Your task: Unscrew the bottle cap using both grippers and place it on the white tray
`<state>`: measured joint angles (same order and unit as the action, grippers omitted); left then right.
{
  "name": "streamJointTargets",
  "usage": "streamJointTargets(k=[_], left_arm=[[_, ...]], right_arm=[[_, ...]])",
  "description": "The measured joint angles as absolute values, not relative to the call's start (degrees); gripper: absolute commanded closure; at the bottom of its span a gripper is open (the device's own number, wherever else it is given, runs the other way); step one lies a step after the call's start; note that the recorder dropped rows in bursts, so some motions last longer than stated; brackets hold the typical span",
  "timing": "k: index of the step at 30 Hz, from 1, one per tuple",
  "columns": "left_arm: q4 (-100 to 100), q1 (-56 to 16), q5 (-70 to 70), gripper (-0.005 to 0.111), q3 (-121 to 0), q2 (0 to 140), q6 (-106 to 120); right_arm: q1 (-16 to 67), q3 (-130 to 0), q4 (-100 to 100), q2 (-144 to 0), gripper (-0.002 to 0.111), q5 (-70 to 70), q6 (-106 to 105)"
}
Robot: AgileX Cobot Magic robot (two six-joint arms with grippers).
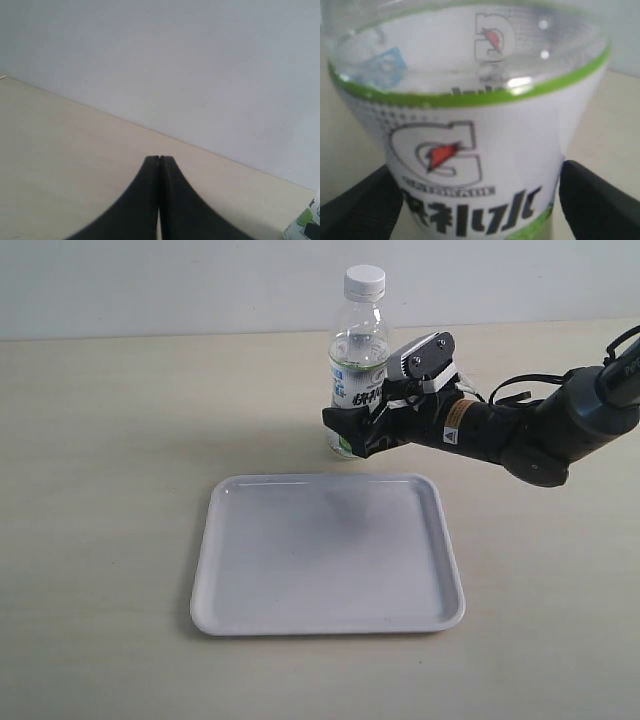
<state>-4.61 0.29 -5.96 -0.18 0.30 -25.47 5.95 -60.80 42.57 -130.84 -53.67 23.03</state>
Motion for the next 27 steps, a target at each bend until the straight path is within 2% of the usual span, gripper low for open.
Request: streamJointTargets(k=[4,8,12,18,27], left_arm=[[-4.61,0.29,-5.96,0.107,-0.18,0.3,-25.47],[-4.61,0.29,-5.96,0.107,-0.18,0.3,-25.47],[-4.61,0.29,-5.96,0.107,-0.18,0.3,-25.47],[-4.61,0.29,-5.96,0.107,-0.18,0.3,-25.47],[-4.61,0.29,-5.96,0.107,-0.18,0.3,-25.47]], right_arm=[[5.95,-60.8,42.38,-130.84,0.035,-53.57,23.03],[5.95,-60.8,42.33,-130.84,0.05,-53.57,23.25],[5.95,-60.8,42.22,-130.84,0.071,-53.53,23.38],[5.95,-60.8,42.22,-130.84,0.108,-53.44,23.38],[5.95,-60.8,41.96,-130.84,0.108,-53.44,24.95]])
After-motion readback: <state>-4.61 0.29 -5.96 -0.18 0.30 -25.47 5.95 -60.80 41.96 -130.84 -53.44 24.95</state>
